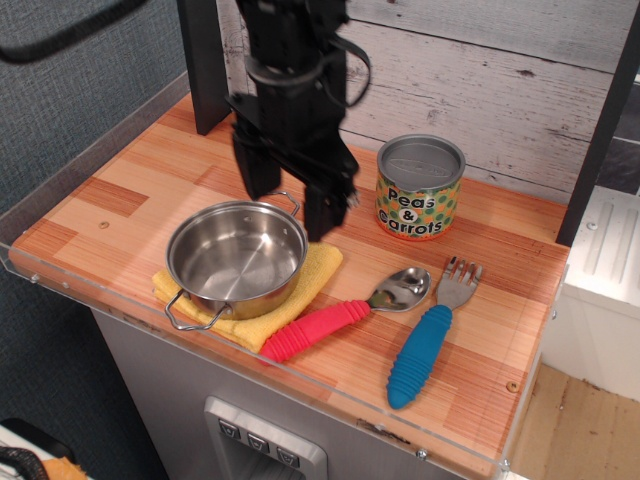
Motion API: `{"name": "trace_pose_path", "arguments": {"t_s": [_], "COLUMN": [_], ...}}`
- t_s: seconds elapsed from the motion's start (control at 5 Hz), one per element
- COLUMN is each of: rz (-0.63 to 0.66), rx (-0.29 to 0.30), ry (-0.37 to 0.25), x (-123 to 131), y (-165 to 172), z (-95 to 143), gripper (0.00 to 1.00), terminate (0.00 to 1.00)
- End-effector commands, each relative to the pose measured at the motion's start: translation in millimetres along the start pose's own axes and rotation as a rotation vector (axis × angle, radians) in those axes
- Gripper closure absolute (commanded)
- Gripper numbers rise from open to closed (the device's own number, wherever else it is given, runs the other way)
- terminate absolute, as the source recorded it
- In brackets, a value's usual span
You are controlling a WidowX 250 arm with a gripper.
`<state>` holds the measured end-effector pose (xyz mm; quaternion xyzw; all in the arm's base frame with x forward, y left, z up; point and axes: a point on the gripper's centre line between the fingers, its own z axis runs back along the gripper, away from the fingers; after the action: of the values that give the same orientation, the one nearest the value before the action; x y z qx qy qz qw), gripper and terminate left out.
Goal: PICK UP THE SPOON AND KEEP ANOTHER SIDE OF THE TABLE
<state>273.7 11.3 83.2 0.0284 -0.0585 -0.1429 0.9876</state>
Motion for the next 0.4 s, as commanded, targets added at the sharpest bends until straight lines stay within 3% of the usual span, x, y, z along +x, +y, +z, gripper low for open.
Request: {"name": "trace_pose_path", "arguments": {"t_s": [0.0, 0.2], "rz": [-0.11, -0.129], "rx": [0.039, 0.047], "ry": [-0.043, -0.047], "x": [-5.2, -3.2], "y": [-27.6, -34.0], "z": [-7.0, -12.0], "gripper": [0.0, 0.0], "terminate": [0.0, 0.0]}}
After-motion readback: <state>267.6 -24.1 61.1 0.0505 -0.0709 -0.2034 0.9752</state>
